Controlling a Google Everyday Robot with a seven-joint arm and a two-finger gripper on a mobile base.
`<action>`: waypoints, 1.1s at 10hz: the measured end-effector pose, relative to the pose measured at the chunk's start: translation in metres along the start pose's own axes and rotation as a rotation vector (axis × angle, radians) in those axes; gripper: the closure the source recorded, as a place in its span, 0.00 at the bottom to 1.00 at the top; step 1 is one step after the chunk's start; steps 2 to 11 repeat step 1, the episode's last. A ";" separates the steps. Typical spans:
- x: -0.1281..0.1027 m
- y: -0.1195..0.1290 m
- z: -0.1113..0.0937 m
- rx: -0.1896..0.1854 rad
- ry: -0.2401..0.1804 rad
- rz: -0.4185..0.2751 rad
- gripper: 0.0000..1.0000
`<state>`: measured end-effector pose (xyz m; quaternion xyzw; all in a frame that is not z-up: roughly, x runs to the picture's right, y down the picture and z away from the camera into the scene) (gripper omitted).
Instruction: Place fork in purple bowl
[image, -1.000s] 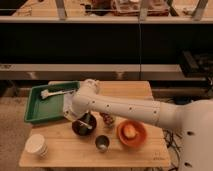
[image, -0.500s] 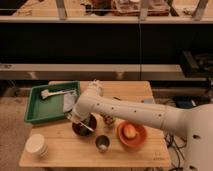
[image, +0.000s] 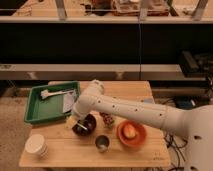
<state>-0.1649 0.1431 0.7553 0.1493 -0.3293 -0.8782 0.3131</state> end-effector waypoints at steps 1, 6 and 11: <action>0.000 0.000 0.000 0.000 0.000 0.000 0.20; 0.000 0.000 0.000 0.000 0.000 0.000 0.20; 0.000 0.000 0.000 0.000 0.000 0.000 0.20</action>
